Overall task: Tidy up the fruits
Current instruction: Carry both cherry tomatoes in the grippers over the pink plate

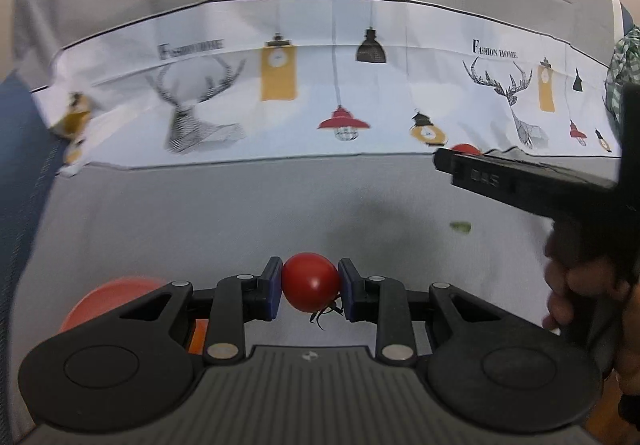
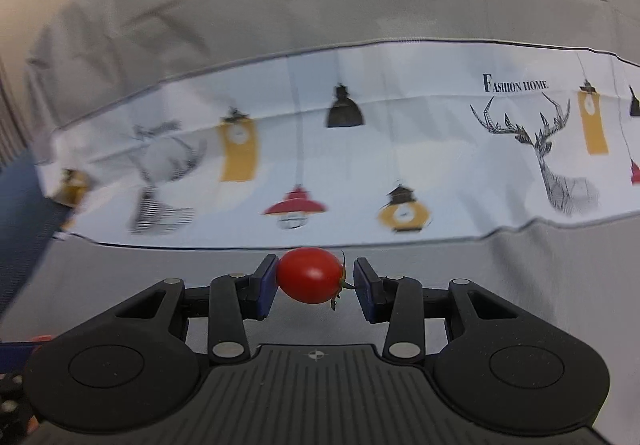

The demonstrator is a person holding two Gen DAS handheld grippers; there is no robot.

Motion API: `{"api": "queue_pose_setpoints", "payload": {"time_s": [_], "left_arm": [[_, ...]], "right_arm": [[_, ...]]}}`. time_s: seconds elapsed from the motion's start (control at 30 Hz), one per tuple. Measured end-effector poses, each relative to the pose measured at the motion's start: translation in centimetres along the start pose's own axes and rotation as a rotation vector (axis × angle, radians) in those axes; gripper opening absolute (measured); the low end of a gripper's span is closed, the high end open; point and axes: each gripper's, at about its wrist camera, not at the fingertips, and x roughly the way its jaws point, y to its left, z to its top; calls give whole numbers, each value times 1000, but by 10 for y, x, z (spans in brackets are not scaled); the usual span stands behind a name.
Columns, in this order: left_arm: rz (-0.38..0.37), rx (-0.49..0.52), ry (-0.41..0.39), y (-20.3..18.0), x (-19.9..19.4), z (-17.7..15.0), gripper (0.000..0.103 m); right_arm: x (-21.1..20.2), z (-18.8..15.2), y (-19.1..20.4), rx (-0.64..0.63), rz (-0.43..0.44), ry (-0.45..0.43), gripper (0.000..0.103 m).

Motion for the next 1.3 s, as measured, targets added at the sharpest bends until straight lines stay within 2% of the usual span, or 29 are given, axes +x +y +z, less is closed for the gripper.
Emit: {"api": "queue_pose_setpoints", "payload": {"time_s": [0.43, 0.6, 0.73, 1.03, 1.3], "left_arm": [[141, -80, -25, 87, -149, -92, 33], [208, -123, -34, 118, -192, -127, 33], [228, -155, -50, 134, -220, -148, 33], [206, -167, -76, 135, -251, -188, 33], [189, -192, -98, 137, -262, -200, 33]], "right_arm": [[-179, -81, 102, -23, 163, -28, 42], [-227, -106, 133, -27, 217, 7, 42], [-261, -124, 160, -73, 241, -10, 42], [-302, -152, 194, -142, 263, -33, 42], [-315, -158, 202, -164, 260, -45, 42]]}}
